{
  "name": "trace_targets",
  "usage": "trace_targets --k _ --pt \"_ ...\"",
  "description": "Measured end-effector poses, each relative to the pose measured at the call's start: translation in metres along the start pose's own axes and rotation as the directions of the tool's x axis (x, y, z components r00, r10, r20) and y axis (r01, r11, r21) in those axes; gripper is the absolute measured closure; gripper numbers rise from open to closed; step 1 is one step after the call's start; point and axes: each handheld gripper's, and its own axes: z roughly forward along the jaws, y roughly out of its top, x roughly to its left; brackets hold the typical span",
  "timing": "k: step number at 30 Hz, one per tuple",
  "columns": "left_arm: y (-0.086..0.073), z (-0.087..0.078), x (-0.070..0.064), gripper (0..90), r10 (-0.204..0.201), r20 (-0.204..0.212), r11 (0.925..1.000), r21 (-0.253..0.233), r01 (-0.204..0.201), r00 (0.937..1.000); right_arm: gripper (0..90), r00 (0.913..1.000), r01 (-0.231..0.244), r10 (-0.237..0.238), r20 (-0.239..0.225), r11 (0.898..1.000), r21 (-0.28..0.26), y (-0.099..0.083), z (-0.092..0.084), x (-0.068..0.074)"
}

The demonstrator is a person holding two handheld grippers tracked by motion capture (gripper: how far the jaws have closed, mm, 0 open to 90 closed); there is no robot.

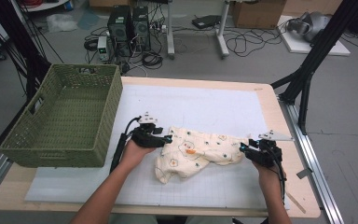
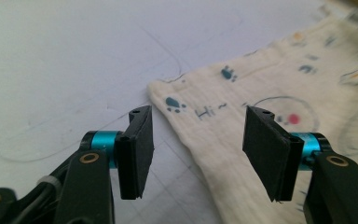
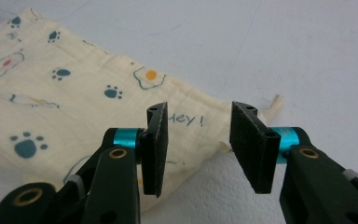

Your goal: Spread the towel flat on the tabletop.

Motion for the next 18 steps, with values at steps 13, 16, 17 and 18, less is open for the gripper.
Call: trace_targets --k 13,16,17,18 --pt "0.001 0.016 -0.010 86.7 0.147 -0.080 0.9890 -0.001 -0.148 0.9859 55.8 0.9996 0.009 -0.008 -0.027 1.000 0.005 -0.001 0.005 0.003" --pt "0.004 0.004 0.010 86.7 0.053 -0.169 0.9936 -0.090 -0.069 0.9841 56.1 0.9994 0.008 -0.008 -0.033 1.000 0.004 0.000 0.006 0.004" --pt "0.004 0.000 0.018 86.7 0.024 -0.196 0.9925 -0.113 -0.047 0.9803 56.3 0.9995 0.011 -0.011 -0.030 1.000 0.004 0.001 0.007 0.004" --pt "0.003 -0.004 0.026 86.6 -0.001 -0.223 0.9923 -0.121 -0.027 0.9748 56.4 0.9995 0.011 -0.011 -0.030 1.000 0.002 0.002 0.008 0.005"
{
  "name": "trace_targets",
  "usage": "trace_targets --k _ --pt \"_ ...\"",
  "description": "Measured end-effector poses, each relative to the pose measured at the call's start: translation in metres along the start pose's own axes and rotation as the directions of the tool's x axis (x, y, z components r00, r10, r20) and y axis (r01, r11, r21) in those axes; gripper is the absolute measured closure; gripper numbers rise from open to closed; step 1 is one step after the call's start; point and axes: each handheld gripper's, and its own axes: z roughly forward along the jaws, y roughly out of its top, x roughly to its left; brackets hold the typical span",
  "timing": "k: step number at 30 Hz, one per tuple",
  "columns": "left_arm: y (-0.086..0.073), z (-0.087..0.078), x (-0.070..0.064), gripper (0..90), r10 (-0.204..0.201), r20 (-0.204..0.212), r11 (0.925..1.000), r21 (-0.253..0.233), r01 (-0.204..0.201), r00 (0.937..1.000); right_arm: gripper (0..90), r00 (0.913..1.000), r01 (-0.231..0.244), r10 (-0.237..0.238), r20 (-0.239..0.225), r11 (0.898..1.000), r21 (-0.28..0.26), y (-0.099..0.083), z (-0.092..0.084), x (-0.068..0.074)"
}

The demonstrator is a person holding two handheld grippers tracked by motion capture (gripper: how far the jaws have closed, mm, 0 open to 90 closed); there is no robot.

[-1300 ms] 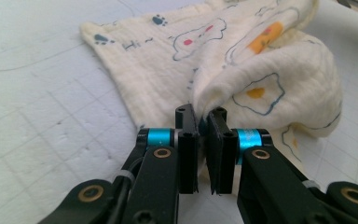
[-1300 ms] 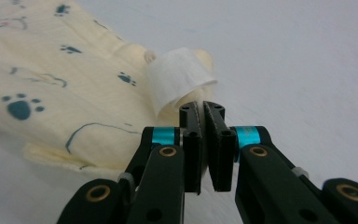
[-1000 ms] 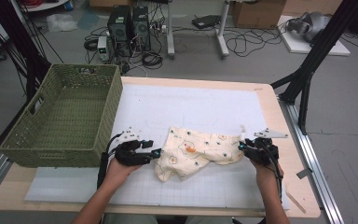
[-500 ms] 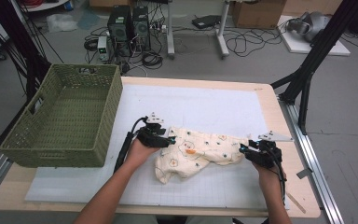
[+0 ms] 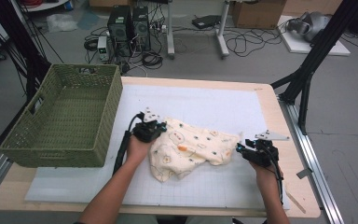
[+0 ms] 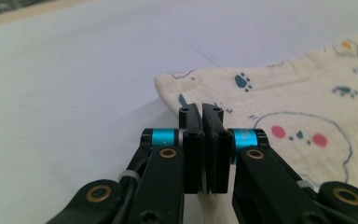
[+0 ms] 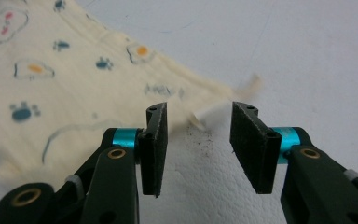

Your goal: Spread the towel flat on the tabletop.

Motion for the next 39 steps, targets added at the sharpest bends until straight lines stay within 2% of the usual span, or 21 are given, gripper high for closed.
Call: trace_targets --k 1,3,4,6,9,13,15,18,19,20,22,24,25,26,28,31,32,34,35,37,39 --pt "-0.001 -0.002 0.008 86.7 -0.024 -0.030 0.9997 -0.001 0.024 0.9993 56.4 1.0000 -0.002 0.002 -0.007 1.000 0.000 0.001 0.001 0.001" --pt "-0.003 -0.006 0.021 86.6 -0.080 -0.078 0.9968 -0.017 0.078 0.9938 56.2 0.9996 -0.011 0.011 -0.025 1.000 -0.011 0.004 0.004 0.004" --pt "-0.004 -0.008 0.025 86.7 -0.101 -0.084 0.9945 -0.034 0.099 0.9913 56.1 0.9993 -0.007 0.007 -0.037 1.000 -0.017 0.006 0.006 0.006" --pt "-0.003 -0.011 0.028 86.6 -0.098 -0.095 0.9947 -0.042 0.094 0.9907 55.1 0.9983 -0.011 0.009 -0.058 0.999 -0.031 0.010 0.009 0.012" --pt "-0.003 -0.010 0.028 86.5 -0.093 -0.087 0.9953 -0.036 0.090 0.9919 52.0 0.9953 -0.011 0.006 -0.097 0.999 -0.049 0.022 0.019 0.023" --pt "-0.002 -0.009 0.028 86.2 -0.090 -0.093 0.9953 -0.046 0.086 0.9916 47.4 0.9893 0.012 -0.020 -0.144 0.998 -0.056 0.038 0.037 0.040" --pt "-0.003 -0.009 0.029 86.2 -0.096 -0.095 0.9945 -0.050 0.091 0.9908 41.3 0.9851 0.001 -0.005 -0.172 1.000 -0.024 0.045 0.050 0.050" --pt "-0.003 -0.009 0.032 86.3 -0.107 -0.103 0.9935 -0.051 0.102 0.9890 40.4 0.9869 0.004 0.007 -0.161 0.998 0.070 0.049 0.071 0.059" --pt "-0.003 -0.010 0.034 86.2 -0.111 -0.105 0.9926 -0.061 0.105 0.9882 42.2 0.9900 0.008 0.004 -0.141 0.996 0.090 0.049 0.076 0.060" --pt "-0.003 -0.011 0.035 86.3 -0.116 -0.110 0.9918 -0.068 0.109 0.9871 47.2 0.9940 0.016 -0.002 -0.110 0.992 0.123 0.048 0.081 0.061" --pt "-0.002 -0.012 0.037 86.3 -0.125 -0.116 0.9899 -0.081 0.116 0.9854 58.3 0.9974 0.024 -0.013 -0.071 0.988 0.152 0.046 0.086 0.058" --pt "-0.002 -0.010 0.037 86.3 -0.127 -0.115 0.9897 -0.081 0.118 0.9852 71.4 0.9973 0.005 0.006 -0.073 0.990 0.142 0.047 0.087 0.051" --pt "-0.001 -0.010 0.038 86.4 -0.128 -0.113 0.9897 -0.079 0.119 0.9853 80.6 0.9971 0.047 -0.038 -0.065 0.989 0.142 0.047 0.087 0.049" --pt "-0.001 -0.009 0.038 86.4 -0.126 -0.110 0.9899 -0.079 0.118 0.9858 89.1 0.9962 0.067 -0.058 -0.065 0.988 0.143 0.047 0.087 0.047" --pt "0.000 -0.007 0.039 86.3 -0.130 -0.113 0.9893 -0.081 0.121 0.9851 89.7 0.9929 0.079 -0.067 -0.098 0.989 0.124 0.047 0.091 0.041" --pt "0.000 -0.006 0.042 86.3 -0.138 -0.124 0.9878 -0.088 0.128 0.9826 89.7 0.9956 0.074 -0.068 -0.063 0.993 0.089 0.049 0.096 0.036" --pt "-0.001 -0.006 0.043 86.4 -0.140 -0.130 0.9878 -0.087 0.129 0.9816 88.8 0.9967 0.071 -0.068 -0.045 0.994 0.078 0.049 0.096 0.035" --pt "-0.002 -0.007 0.046 86.4 -0.151 -0.136 0.9854 -0.099 0.139 0.9791 68.3 0.9991 0.035 -0.034 -0.025 0.999 0.040 0.051 0.095 0.037" --pt "-0.002 -0.008 0.048 86.4 -0.158 -0.139 0.9837 -0.108 0.144 0.9776 60.4 0.9993 0.033 -0.032 -0.021 0.999 0.043 0.052 0.095 0.038" --pt "-0.002 -0.009 0.050 86.4 -0.176 -0.136 0.9791 -0.126 0.159 0.9749 49.0 0.9982 0.058 -0.056 -0.023 0.996 0.066 0.052 0.097 0.043" --pt "-0.003 -0.008 0.051 86.4 -0.178 -0.132 0.9791 -0.123 0.162 0.9751 49.9 0.9974 0.061 -0.057 -0.043 0.994 0.094 0.050 0.101 0.047"
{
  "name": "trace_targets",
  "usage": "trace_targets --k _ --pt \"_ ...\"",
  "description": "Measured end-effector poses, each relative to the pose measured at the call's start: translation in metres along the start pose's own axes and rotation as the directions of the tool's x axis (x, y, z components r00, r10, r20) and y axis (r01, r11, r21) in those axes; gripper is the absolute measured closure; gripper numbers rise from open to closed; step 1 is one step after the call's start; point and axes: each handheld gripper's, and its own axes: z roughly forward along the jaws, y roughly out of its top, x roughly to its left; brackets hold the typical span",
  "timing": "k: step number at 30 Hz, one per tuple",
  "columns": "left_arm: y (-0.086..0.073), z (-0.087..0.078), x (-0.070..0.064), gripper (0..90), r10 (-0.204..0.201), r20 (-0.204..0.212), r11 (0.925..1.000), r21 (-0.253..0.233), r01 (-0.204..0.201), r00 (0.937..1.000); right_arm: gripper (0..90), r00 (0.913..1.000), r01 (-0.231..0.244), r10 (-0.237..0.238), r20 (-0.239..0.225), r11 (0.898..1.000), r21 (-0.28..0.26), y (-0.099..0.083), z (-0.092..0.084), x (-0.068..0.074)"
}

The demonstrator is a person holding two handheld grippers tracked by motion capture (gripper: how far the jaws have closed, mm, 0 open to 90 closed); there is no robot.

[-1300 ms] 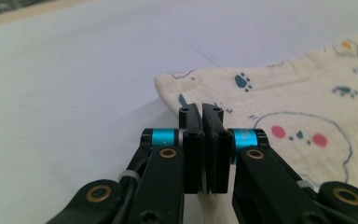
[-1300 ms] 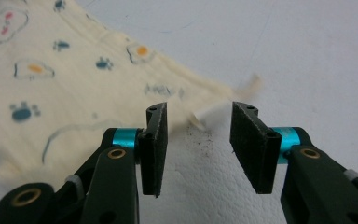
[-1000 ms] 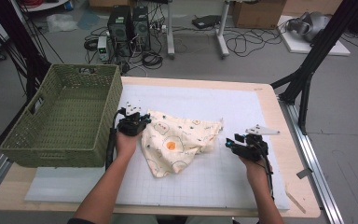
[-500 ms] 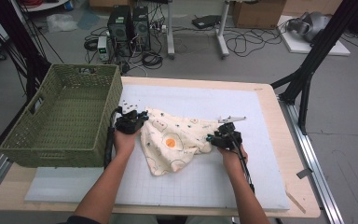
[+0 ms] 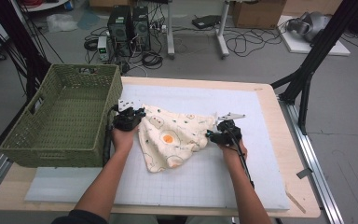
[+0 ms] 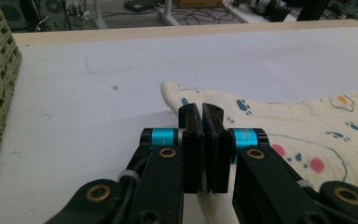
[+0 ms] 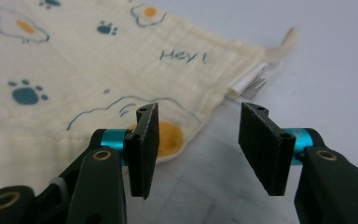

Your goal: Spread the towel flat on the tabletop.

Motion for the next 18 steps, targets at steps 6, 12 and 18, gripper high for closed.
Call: trace_targets --k 6,12,18 --pt "0.001 0.000 -0.004 86.2 0.017 0.016 0.9998 -0.008 -0.017 0.9997 88.0 0.9941 0.104 -0.104 -0.031 0.995 0.006 0.012 0.009 0.001" --pt "0.000 -0.001 -0.011 82.4 0.035 0.073 0.9982 0.046 -0.038 0.9967 87.9 0.9843 0.090 -0.074 0.160 0.991 -0.095 0.040 0.003 -0.023" --pt "0.003 -0.010 -0.011 50.5 0.003 0.073 0.9985 0.054 -0.006 0.9974 72.1 0.9900 0.027 -0.011 0.141 0.993 -0.113 0.042 0.002 -0.030"
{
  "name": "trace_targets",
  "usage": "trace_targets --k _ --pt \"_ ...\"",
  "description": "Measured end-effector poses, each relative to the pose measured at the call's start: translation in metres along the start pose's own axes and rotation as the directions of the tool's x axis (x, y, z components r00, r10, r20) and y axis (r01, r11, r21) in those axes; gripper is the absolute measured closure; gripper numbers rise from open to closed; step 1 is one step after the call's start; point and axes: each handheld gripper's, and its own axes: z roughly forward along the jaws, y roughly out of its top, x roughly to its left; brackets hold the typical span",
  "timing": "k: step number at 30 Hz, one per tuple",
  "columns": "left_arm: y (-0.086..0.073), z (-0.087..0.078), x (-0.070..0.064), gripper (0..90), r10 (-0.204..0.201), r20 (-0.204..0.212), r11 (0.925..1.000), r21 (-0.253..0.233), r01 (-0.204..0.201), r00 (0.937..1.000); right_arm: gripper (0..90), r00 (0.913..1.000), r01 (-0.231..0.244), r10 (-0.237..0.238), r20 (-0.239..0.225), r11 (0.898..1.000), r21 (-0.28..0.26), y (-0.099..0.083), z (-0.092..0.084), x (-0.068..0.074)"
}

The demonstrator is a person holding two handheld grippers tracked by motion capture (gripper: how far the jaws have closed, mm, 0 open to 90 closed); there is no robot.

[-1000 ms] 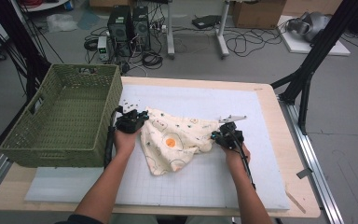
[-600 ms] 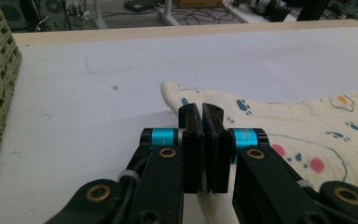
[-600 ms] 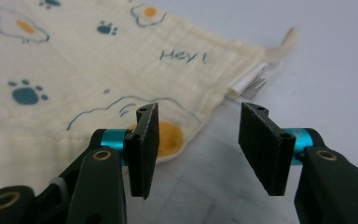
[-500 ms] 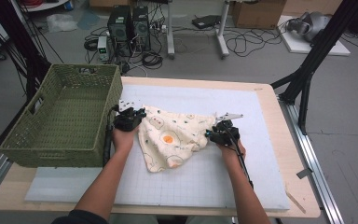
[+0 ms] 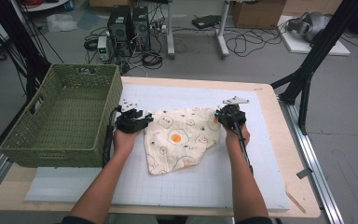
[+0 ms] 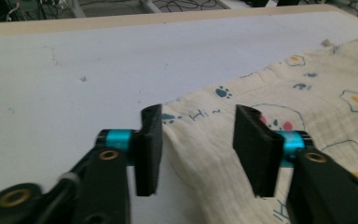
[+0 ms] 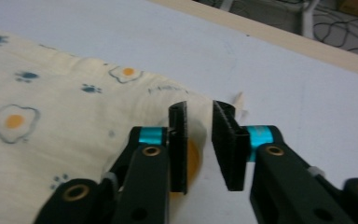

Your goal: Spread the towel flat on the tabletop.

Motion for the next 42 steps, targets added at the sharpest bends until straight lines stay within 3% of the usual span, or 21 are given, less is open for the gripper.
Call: trace_targets --k 3,6,9,11,12,14,17,20,22,23,24,25,27,29,32,33,34,36,38,40,42 --pt "-0.002 -0.007 -0.003 43.1 0.005 0.021 1.0000 0.006 -0.006 0.9998 64.6 0.9993 -0.004 0.003 -0.037 1.000 -0.024 -0.001 -0.010 0.002" --pt "-0.003 -0.011 -0.010 39.5 0.015 0.069 0.9984 0.053 -0.019 0.9975 59.9 0.9981 0.004 -0.006 -0.062 0.999 -0.035 -0.005 -0.022 0.004" --pt "-0.002 -0.016 -0.020 39.1 0.062 0.087 0.9966 0.049 -0.067 0.9943 57.7 0.9960 0.017 -0.021 -0.087 0.999 -0.047 -0.013 -0.035 0.005" --pt "-0.006 -0.019 -0.025 39.7 0.091 0.085 0.9940 0.054 -0.096 0.9923 55.1 0.9927 0.013 -0.014 -0.119 1.000 -0.013 -0.015 -0.042 0.005" --pt "-0.010 -0.020 -0.027 39.7 0.091 0.090 0.9933 0.063 -0.097 0.9918 55.6 0.9915 0.022 -0.025 -0.127 1.000 -0.021 -0.017 -0.047 0.007" --pt "-0.018 -0.022 -0.029 39.6 0.086 0.104 0.9920 0.083 -0.095 0.9909 55.9 0.9912 0.048 -0.053 -0.121 0.998 -0.044 -0.022 -0.056 0.010" --pt "-0.027 -0.024 -0.034 39.4 0.093 0.129 0.9878 0.112 -0.108 0.9872 55.9 0.9903 0.051 -0.057 -0.127 0.998 -0.048 -0.032 -0.065 0.012" --pt "-0.031 -0.026 -0.041 38.0 0.124 0.161 0.9745 0.166 -0.151 0.9792 55.8 0.9890 0.048 -0.055 -0.138 0.997 -0.053 -0.042 -0.072 0.013" --pt "-0.032 -0.026 -0.048 38.3 0.176 0.182 0.9580 0.195 -0.211 0.9674 55.8 0.9876 0.049 -0.057 -0.147 0.997 -0.055 -0.048 -0.077 0.015" --pt "-0.033 -0.026 -0.051 43.7 0.217 0.206 0.9417 0.213 -0.260 0.9541 55.9 0.9860 0.050 -0.058 -0.156 0.997 -0.056 -0.052 -0.079 0.016" --pt "-0.035 -0.025 -0.055 61.5 0.259 0.218 0.9222 0.234 -0.308 0.9409 55.9 0.9847 0.051 -0.059 -0.164 0.997 -0.053 -0.055 -0.080 0.018" --pt "-0.036 -0.024 -0.057 75.1 0.288 0.208 0.9157 0.226 -0.332 0.9347 56.0 0.9839 0.055 -0.062 -0.168 0.997 -0.047 -0.059 -0.081 0.019" --pt "-0.036 -0.025 -0.058 87.8 0.300 0.197 0.9128 0.225 -0.341 0.9333 56.7 0.9826 0.052 -0.058 -0.176 0.998 -0.042 -0.065 -0.083 0.022" --pt "-0.035 -0.025 -0.056 88.5 0.295 0.181 0.9191 0.215 -0.330 0.9382 57.8 0.9796 0.055 -0.062 -0.191 0.998 -0.042 -0.069 -0.085 0.023" --pt "-0.030 -0.031 -0.047 88.7 0.262 0.134 0.9444 0.168 -0.282 0.9558 61.2 0.9667 0.073 -0.085 -0.241 0.996 -0.059 -0.071 -0.089 0.026" --pt "-0.029 -0.033 -0.043 88.7 0.244 0.119 0.9536 0.151 -0.261 0.9624 62.7 0.9593 0.066 -0.082 -0.270 0.995 -0.068 -0.071 -0.090 0.027" --pt "-0.027 -0.034 -0.040 88.7 0.235 0.108 0.9579 0.143 -0.249 0.9661 64.0 0.9505 0.065 -0.085 -0.299 0.995 -0.077 -0.071 -0.091 0.029" --pt "-0.026 -0.036 -0.034 88.7 0.172 0.098 0.9762 0.116 -0.183 0.9801 67.2 0.9374 0.071 -0.091 -0.336 0.995 -0.070 -0.070 -0.089 0.035" --pt "-0.025 -0.038 -0.032 88.6 0.169 0.087 0.9783 0.106 -0.178 0.9818 69.7 0.9185 0.089 -0.102 -0.382 0.995 -0.051 -0.070 -0.081 0.046" --pt "-0.025 -0.037 -0.029 88.6 0.156 0.068 0.9812 0.103 -0.163 0.9853 69.8 0.9086 0.097 -0.101 -0.405 0.995 -0.030 -0.069 -0.073 0.055" --pt "-0.026 -0.036 -0.027 88.6 0.149 0.049 0.9821 0.109 -0.154 0.9876 68.9 0.9093 0.110 -0.109 -0.402 0.994 -0.019 -0.065 -0.062 0.065"
